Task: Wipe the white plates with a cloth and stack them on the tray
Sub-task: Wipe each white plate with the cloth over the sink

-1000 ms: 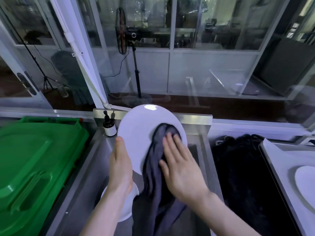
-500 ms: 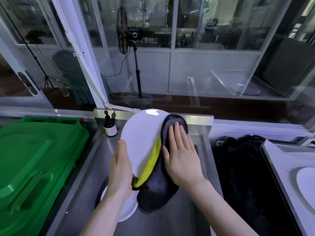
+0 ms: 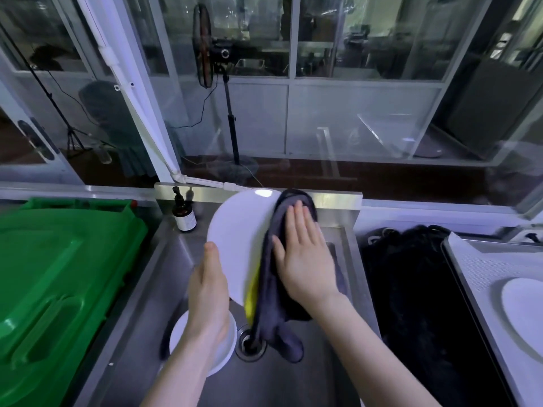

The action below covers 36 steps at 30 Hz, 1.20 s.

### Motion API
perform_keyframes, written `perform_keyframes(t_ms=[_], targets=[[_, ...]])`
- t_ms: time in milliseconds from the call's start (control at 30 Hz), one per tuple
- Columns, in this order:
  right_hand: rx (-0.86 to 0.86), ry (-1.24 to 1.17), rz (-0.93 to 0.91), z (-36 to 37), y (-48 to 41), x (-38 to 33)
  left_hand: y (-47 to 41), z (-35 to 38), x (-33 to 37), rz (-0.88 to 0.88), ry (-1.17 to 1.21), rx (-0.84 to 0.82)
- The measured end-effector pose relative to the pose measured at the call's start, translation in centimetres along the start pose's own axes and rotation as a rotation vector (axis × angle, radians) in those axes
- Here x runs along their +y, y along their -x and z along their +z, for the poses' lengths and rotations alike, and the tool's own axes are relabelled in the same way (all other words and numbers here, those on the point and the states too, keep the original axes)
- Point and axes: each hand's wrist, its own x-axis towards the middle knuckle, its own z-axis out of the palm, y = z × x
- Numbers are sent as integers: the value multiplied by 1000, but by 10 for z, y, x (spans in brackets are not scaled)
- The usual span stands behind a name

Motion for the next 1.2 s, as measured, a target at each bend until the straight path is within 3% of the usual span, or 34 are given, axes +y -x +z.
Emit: perform_keyframes(t_ms=[100,200,333,500,567,733,800,933,1067,1200], targets=[[46,32,-3,-2,36,-3,-1,-3,4,37,42,16],[2,-61,-189,11,63,-29,-6,8,-1,43,34,30],[-63,-145,-299,9,34,-31,-6,16,-9,19,-33,-42],[62,-32,62,2,5,-2,3,9,-11,11,78,7],[158,-91,157,1,13,11,2,2,-9,57,93,-17],[226,-723,319,1,29,21,-9,-9,-3,144,-42,-151],[220,-830,349,-7,18,32,-15,-13,-2,166,-133,-197],[132,-694,117,-40,-14,48,-25,-28,9,178,-263,-302],[6,-459,-158,-65,-38,33,-31,-28,23,324,-414,-321],[31,-657,-57,-53,-24,41,-31,-26,20,394,-383,-254]])
